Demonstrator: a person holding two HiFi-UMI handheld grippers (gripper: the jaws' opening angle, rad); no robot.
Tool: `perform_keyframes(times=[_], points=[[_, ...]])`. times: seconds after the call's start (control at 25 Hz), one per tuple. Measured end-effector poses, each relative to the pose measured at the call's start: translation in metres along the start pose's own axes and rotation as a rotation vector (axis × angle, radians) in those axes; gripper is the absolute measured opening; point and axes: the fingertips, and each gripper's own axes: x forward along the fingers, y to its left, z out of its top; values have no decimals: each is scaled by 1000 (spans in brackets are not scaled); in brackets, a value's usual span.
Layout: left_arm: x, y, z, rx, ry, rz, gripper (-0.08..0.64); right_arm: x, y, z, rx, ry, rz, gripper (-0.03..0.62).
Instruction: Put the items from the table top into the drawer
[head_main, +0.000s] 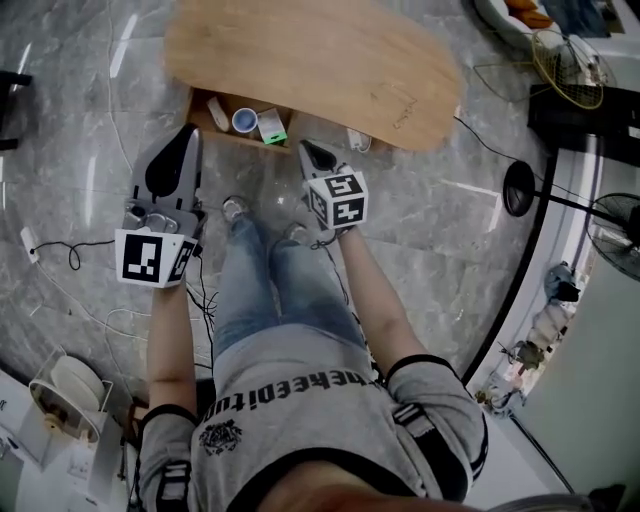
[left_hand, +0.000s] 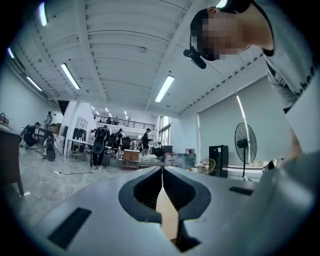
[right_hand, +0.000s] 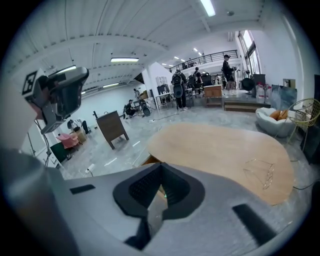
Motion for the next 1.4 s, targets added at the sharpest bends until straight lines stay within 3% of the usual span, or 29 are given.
perform_keyframes(times=[0.56, 1.4], points=[[-52, -51, 77, 35, -74, 78, 11, -107, 36, 64, -81, -143, 23, 3], [-91, -79, 139, 11, -144, 121, 11, -211, 66, 151, -155, -364, 23, 3]])
